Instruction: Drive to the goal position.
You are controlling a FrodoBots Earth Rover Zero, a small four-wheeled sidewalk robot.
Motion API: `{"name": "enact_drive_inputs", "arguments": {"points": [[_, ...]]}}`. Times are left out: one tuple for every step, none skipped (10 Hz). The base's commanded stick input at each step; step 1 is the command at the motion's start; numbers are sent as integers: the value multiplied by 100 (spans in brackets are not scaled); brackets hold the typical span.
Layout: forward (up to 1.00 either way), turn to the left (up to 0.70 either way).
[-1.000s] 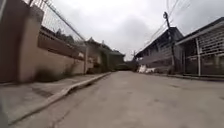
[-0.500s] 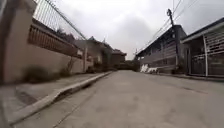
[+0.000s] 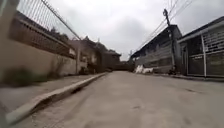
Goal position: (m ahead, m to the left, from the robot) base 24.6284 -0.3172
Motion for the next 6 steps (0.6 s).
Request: {"name": "enact_drive_inputs", "arguments": {"points": [[85, 0], [85, 0], [85, 0], [85, 0], [85, 0], [85, -24]]}}
